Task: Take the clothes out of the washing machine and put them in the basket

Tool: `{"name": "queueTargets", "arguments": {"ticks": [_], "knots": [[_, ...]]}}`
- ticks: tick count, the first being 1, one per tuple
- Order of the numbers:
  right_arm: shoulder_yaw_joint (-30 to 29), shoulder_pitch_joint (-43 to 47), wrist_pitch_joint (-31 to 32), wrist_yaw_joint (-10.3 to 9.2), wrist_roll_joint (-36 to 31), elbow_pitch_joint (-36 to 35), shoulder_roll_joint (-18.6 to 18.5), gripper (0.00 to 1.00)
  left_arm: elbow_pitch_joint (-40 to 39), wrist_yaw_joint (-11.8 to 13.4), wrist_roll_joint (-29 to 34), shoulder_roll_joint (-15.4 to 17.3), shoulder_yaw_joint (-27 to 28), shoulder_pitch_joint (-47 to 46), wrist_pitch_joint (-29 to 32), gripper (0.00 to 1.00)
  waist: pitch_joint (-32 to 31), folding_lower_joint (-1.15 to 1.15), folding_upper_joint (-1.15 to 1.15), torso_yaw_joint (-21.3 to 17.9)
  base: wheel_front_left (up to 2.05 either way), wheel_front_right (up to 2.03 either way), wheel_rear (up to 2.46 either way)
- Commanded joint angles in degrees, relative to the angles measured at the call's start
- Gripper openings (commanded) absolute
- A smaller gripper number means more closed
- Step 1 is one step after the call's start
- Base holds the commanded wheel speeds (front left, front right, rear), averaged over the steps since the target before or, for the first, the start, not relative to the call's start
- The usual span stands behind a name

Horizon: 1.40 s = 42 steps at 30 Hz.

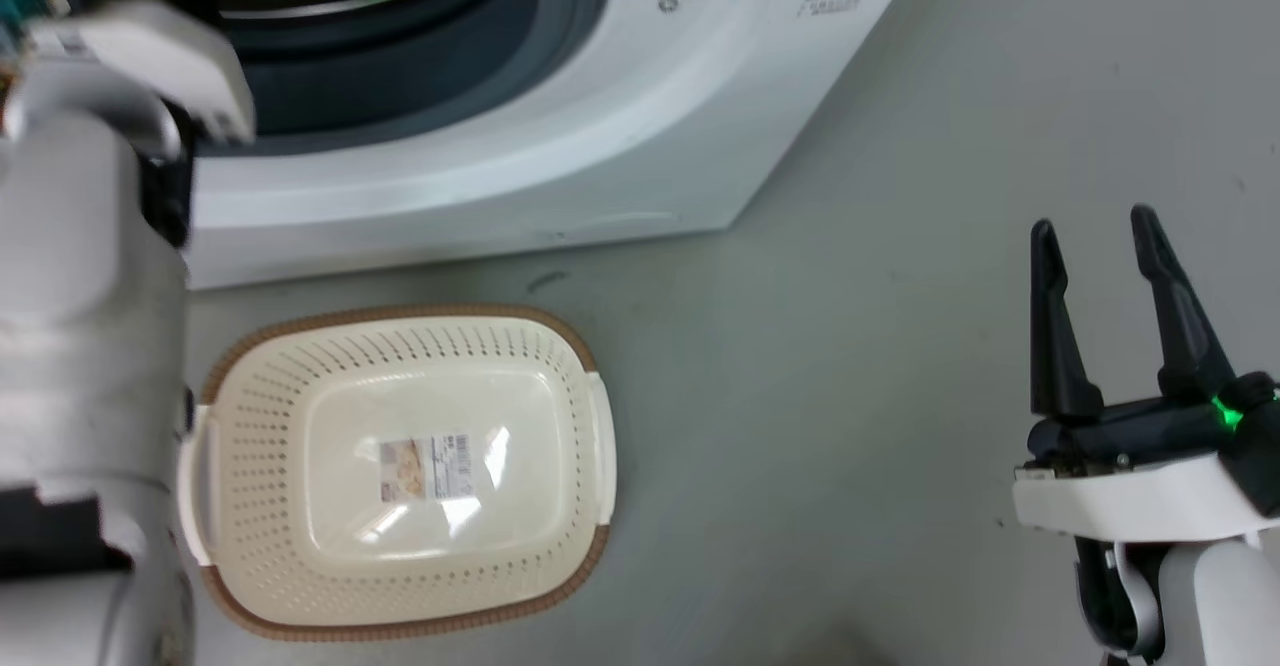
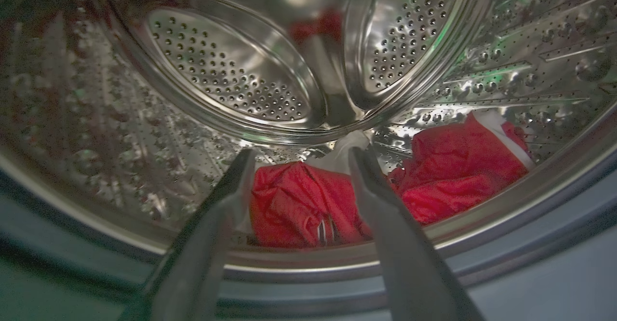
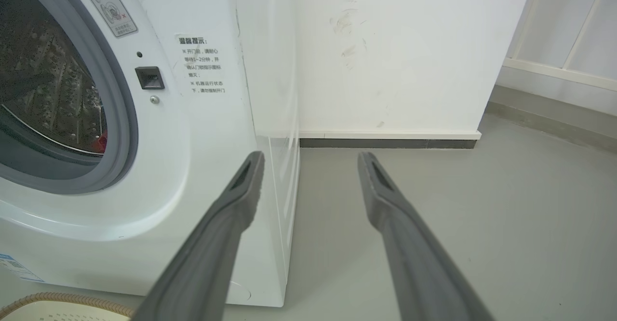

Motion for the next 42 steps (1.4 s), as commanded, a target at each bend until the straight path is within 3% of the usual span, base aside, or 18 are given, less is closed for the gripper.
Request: {"name": "queueTargets", "arguments": {"ticks": [1,12,22,29,37,39,42], "knots": [[0.07,-1.55,-0.11,-0.04,0.40,-0.35,0.17,1.00,1.07,-0.27,0.47,0.60,-0.29,-2.08,0.52,1.00,4.36,-0.02,0.00,-2.18,0.00,0.00,0.00],[0.96,-5.84,-0.12,-0.04,4.26,-1.50,0.18,1.00,12.78,-1.30,3.39,6.93,-3.62,-24.17,10.63,1.00,14.68,-0.02,0.00,-5.79,0.00,0.00,0.00],[1.83,-6.68,-0.12,-0.04,6.96,-2.43,0.17,1.00,18.89,-3.23,5.21,11.06,-7.21,-36.77,25.14,1.00,20.67,-0.02,0.00,-8.06,0.00,0.00,0.00],[2.08,-6.82,-0.12,-0.04,8.07,-2.65,0.18,1.00,21.50,-3.90,5.31,12.01,-9.31,-40.93,32.97,1.00,23.15,-0.02,0.00,-8.64,0.00,0.00,0.00],[2.98,-7.19,-0.12,-0.04,9.03,-2.74,0.17,1.00,22.40,-4.12,6.12,12.92,-12.00,-41.53,34.53,1.00,24.27,-0.02,0.00,-9.20,0.00,0.00,0.00],[3.09,-7.20,-0.12,-0.04,9.23,-2.64,0.17,1.00,22.38,-4.10,6.09,13.09,-12.45,-41.67,33.99,0.00,24.33,-0.02,0.00,-9.28,0.00,0.00,0.00],[3.19,-7.28,-0.12,-0.04,9.39,-2.46,0.17,1.00,22.36,-4.10,5.61,13.18,-12.85,-41.88,32.97,0.00,24.30,-0.02,0.00,-9.39,0.00,0.00,0.00]]}}
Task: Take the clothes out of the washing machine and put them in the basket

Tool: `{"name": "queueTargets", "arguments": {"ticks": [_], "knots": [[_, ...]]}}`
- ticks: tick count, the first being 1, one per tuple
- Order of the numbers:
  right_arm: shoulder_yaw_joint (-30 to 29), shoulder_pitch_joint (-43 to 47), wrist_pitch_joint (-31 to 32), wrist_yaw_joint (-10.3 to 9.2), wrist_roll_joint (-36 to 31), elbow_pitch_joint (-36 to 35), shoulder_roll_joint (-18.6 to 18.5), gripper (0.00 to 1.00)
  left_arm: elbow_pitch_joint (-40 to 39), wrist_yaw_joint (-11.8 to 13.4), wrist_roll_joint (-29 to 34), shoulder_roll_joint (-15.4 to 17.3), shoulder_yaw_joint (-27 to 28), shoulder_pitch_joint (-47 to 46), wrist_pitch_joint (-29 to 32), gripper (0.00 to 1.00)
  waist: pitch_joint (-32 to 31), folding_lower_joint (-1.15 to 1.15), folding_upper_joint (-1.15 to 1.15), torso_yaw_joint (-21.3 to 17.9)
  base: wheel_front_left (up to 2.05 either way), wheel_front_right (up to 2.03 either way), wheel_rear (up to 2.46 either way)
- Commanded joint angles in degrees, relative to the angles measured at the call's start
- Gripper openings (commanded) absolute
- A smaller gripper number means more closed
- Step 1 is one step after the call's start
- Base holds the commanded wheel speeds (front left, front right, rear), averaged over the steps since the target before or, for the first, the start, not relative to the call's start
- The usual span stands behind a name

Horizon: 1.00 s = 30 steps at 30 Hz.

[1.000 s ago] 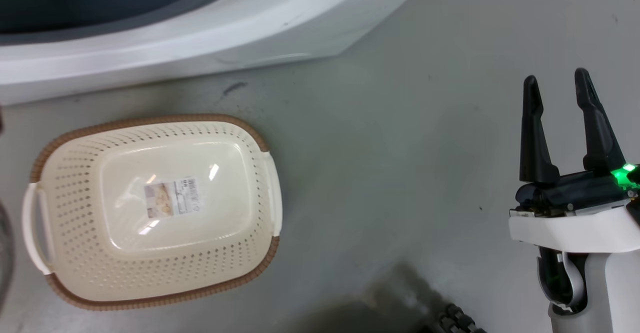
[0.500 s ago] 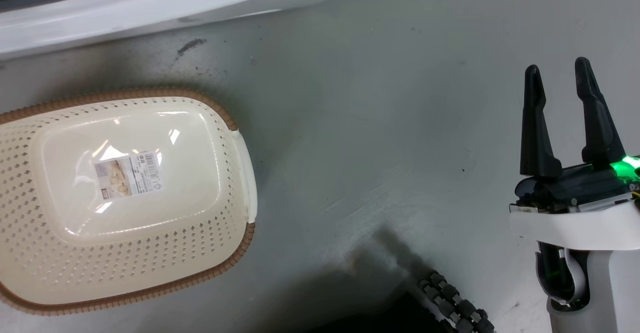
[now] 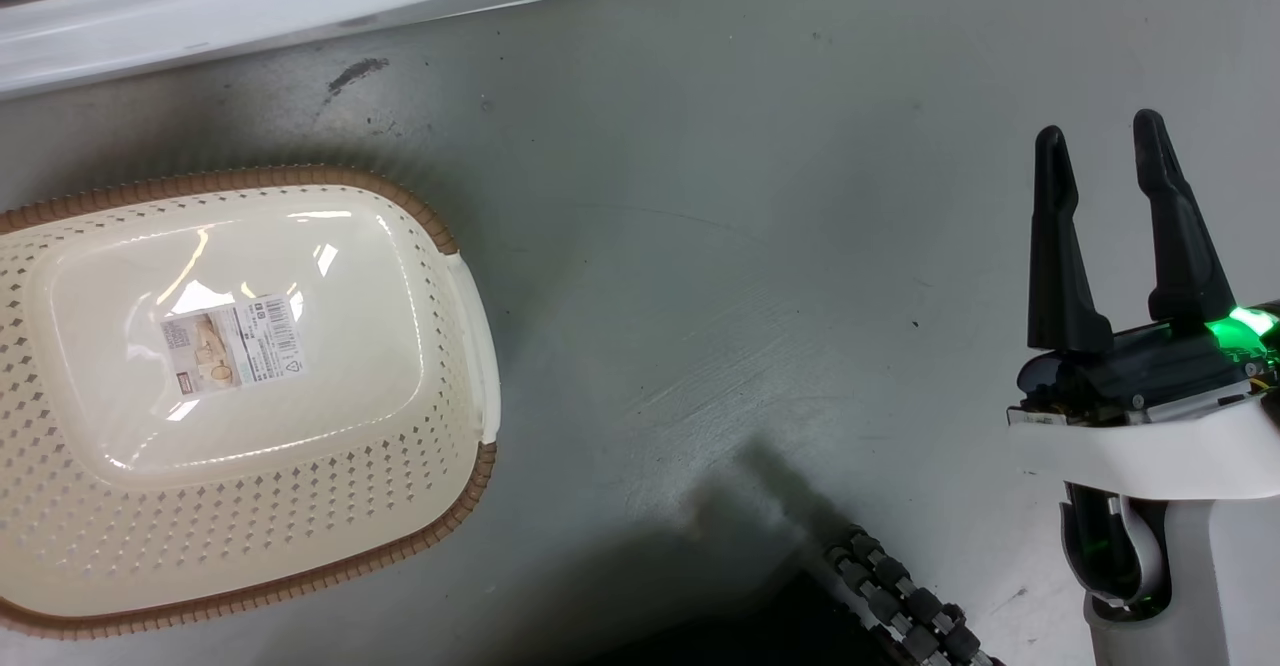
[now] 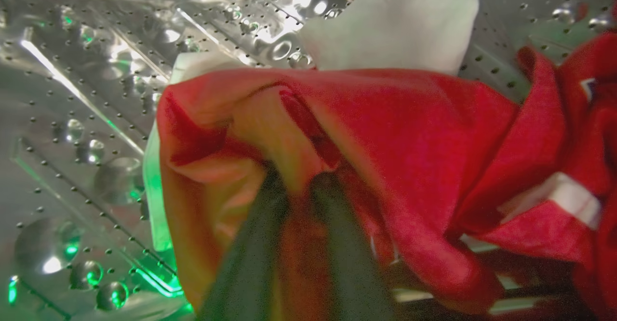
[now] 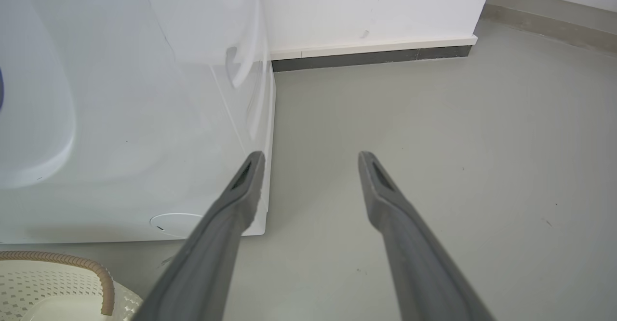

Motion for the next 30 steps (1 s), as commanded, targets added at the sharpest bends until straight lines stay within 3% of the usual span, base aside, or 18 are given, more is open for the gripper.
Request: {"name": "queueTargets", "arguments": {"ticks": [1,6,11,30], "knots": [[0.01,-0.91,-0.12,-0.04,0.28,-0.03,0.17,1.00,0.63,0.01,-0.01,0.70,-0.33,0.86,-0.74,0.00,-0.04,0.00,0.00,-0.05,0.00,0.00,0.00],[-0.51,-1.05,-0.12,-0.04,0.20,0.37,0.17,1.00,0.45,-0.04,-0.77,0.25,-1.08,1.05,-3.23,0.00,-0.64,0.00,0.00,0.17,0.00,0.00,0.00],[-1.42,-1.28,-0.12,-0.04,-0.33,0.98,0.17,1.00,-0.28,-0.06,-2.51,-1.91,-0.98,2.90,-9.42,0.00,-2.83,0.00,0.00,1.91,0.00,0.00,0.00],[-3.47,2.70,-0.12,-0.04,-5.17,3.60,0.14,1.00,0.79,-0.06,-10.54,-10.82,-1.08,22.98,-31.95,0.00,-19.91,0.00,0.00,9.02,0.00,0.00,0.00]]}}
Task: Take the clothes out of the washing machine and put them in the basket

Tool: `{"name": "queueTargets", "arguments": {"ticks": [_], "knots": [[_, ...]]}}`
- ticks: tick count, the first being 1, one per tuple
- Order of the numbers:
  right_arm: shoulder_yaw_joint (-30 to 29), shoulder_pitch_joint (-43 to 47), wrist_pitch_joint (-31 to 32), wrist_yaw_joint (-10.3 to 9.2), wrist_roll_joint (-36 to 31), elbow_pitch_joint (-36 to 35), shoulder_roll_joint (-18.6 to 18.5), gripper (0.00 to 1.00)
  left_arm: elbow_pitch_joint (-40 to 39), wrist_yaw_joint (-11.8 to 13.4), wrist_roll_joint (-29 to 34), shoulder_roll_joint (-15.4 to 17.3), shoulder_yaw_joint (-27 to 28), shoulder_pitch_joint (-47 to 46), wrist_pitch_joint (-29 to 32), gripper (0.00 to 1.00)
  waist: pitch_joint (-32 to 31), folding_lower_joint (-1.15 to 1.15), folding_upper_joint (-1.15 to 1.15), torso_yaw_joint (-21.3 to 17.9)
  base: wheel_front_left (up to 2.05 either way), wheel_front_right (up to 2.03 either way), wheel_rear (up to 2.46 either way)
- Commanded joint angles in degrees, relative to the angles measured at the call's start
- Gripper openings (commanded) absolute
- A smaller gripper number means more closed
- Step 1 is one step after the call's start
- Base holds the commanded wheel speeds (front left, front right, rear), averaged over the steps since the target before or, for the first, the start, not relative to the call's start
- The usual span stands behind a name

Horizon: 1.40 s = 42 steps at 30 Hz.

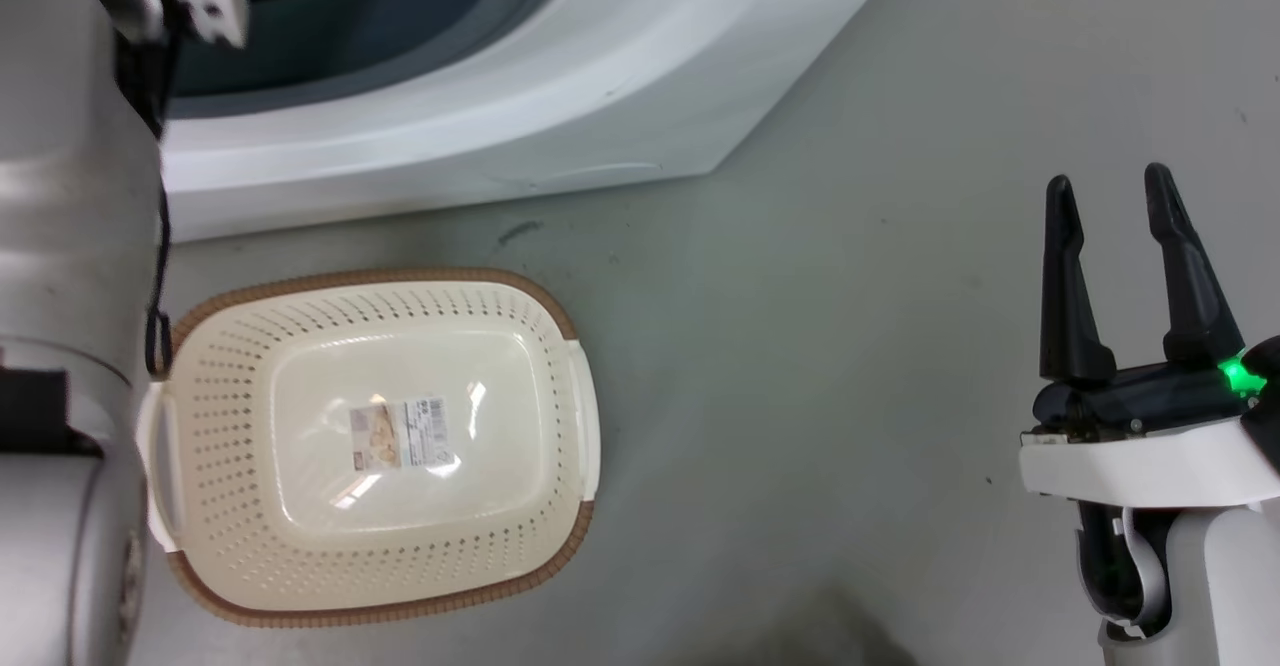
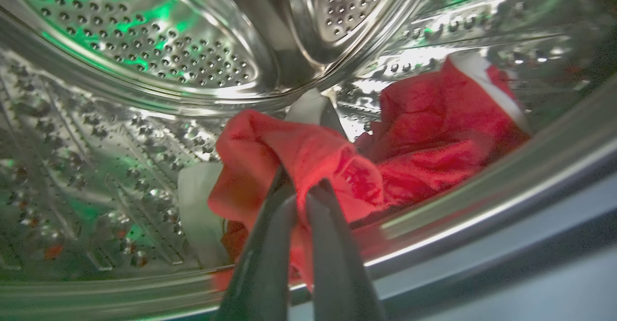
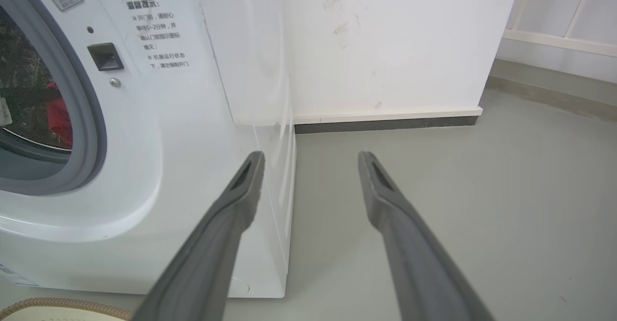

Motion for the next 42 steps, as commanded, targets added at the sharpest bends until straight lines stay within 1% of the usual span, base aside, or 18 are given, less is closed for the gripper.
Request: {"name": "queueTargets", "arguments": {"ticks": [1,5,8,12,20,26,35,42], "knots": [[-0.07,0.80,-0.12,-0.04,-0.45,0.13,0.10,1.00,-0.12,0.01,-0.22,-0.27,-0.25,1.43,-0.69,0.00,-3.05,0.01,0.00,1.75,0.00,0.00,0.00],[-0.03,2.12,-0.12,-0.04,-1.16,0.46,0.09,1.00,-2.31,0.01,-3.28,-1.37,0.17,7.24,-3.28,0.00,-6.80,0.01,0.00,2.45,0.00,0.00,0.00],[-0.34,3.20,-0.12,-0.04,-1.84,0.51,0.08,1.00,-5.94,0.00,-4.72,-1.87,0.15,11.92,-3.89,0.00,-9.36,0.01,0.00,3.28,0.00,0.00,0.00],[-0.50,4.77,-0.12,-0.04,-2.72,0.81,0.08,1.00,-15.07,0.00,-6.32,-1.60,1.61,18.87,-4.03,0.00,-12.67,0.01,0.00,4.39,0.00,0.00,0.00],[-0.65,8.02,-0.12,-0.04,-4.11,1.16,0.09,1.00,-33.89,1.94,-6.42,-2.36,2.65,34.33,-4.01,0.00,-18.92,0.01,0.00,6.78,0.00,0.00,0.00],[-0.04,10.61,-0.12,-0.04,-4.58,1.42,0.09,1.00,-45.46,3.08,-6.38,-2.01,2.27,42.53,-3.83,0.00,-23.05,0.01,0.00,8.36,0.00,0.00,0.00],[0.03,13.25,-0.11,-0.04,-5.05,1.65,0.10,1.00,-63.86,5.42,-6.75,0.16,2.87,50.57,0.32,0.00,-27.30,0.01,0.00,10.15,0.00,0.00,0.00],[0.13,14.46,-0.12,-0.04,-5.33,1.66,0.09,1.00,-76.09,6.56,-7.05,1.53,2.97,55.05,4.35,0.00,-29.10,0.01,0.00,10.95,0.00,0.00,0.00]]}}
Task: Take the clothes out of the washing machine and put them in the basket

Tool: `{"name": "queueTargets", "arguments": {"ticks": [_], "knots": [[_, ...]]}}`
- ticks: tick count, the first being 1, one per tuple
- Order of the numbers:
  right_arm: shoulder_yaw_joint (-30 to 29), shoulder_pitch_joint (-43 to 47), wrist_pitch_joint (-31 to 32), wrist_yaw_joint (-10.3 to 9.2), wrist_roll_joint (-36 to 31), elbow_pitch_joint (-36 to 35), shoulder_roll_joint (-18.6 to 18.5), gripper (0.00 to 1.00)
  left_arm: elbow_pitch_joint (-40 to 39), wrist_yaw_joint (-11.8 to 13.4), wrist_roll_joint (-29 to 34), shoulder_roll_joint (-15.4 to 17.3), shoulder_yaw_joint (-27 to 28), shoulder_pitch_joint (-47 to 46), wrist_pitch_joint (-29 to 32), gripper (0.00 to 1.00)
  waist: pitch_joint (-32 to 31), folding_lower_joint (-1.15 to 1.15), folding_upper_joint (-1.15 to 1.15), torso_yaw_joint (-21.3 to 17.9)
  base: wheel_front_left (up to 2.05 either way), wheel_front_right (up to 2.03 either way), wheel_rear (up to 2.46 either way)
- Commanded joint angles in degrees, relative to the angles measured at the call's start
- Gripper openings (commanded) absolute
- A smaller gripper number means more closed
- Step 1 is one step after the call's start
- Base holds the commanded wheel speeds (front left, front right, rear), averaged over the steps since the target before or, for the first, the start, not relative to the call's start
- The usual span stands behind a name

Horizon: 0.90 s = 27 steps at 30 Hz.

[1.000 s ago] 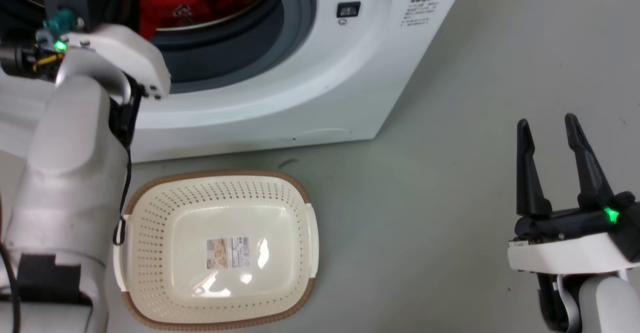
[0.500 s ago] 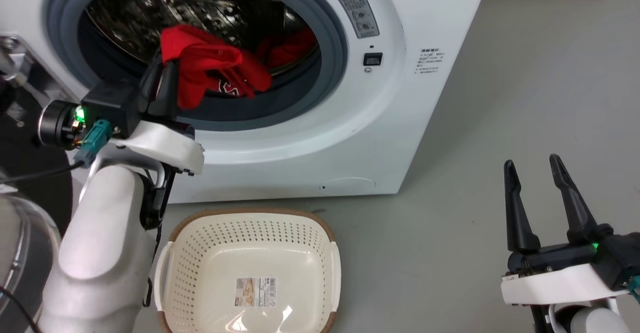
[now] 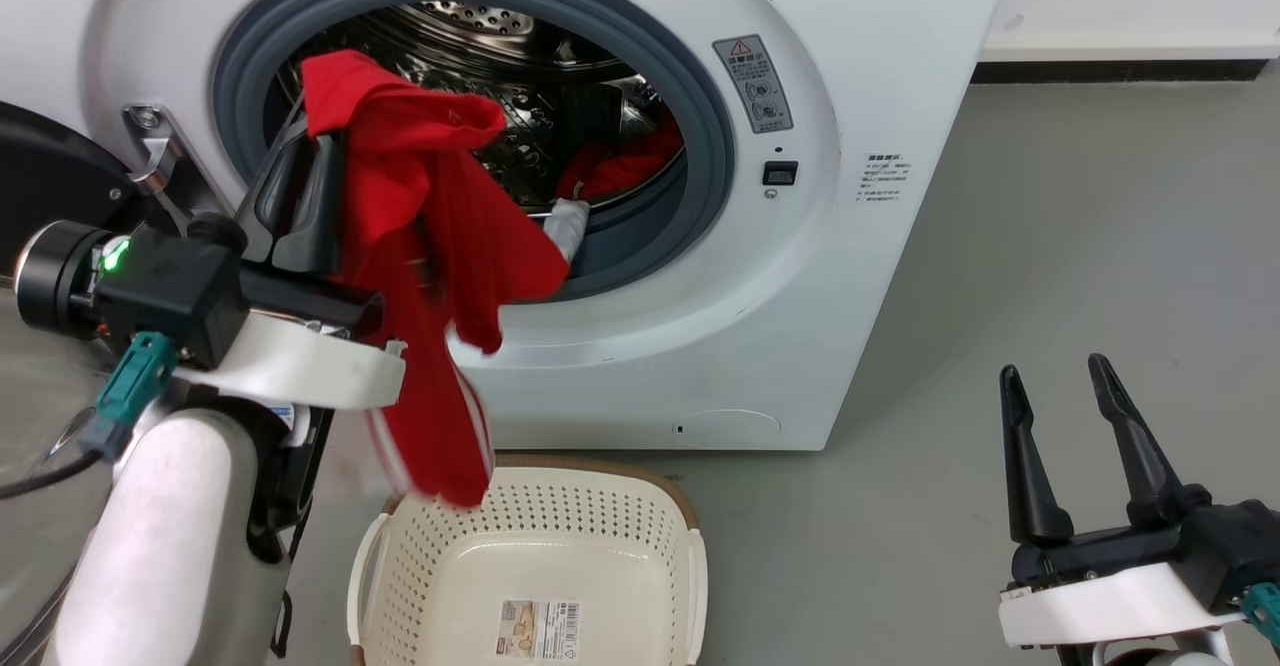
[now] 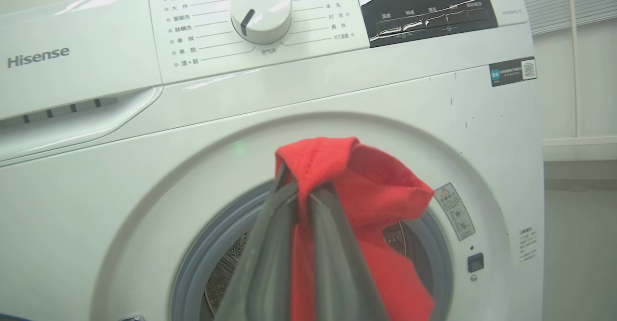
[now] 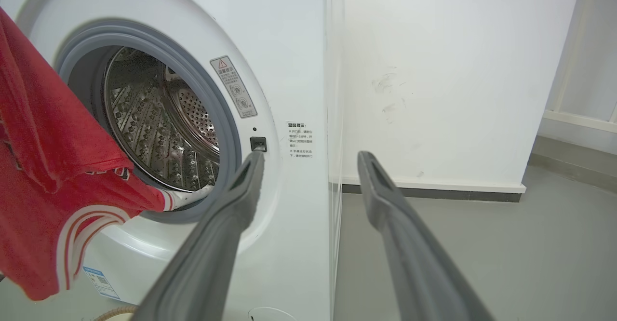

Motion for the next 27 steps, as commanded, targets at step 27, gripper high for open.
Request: {"name": "queueTargets", "arguments": {"ticks": [27], "knots": [[-0.41,-1.75,-0.12,-0.04,0.17,-1.33,0.09,1.00,-6.23,-0.04,-2.40,-0.31,-7.18,19.53,2.59,0.00,4.81,0.01,0.00,-1.14,0.00,0.00,0.00]]}}
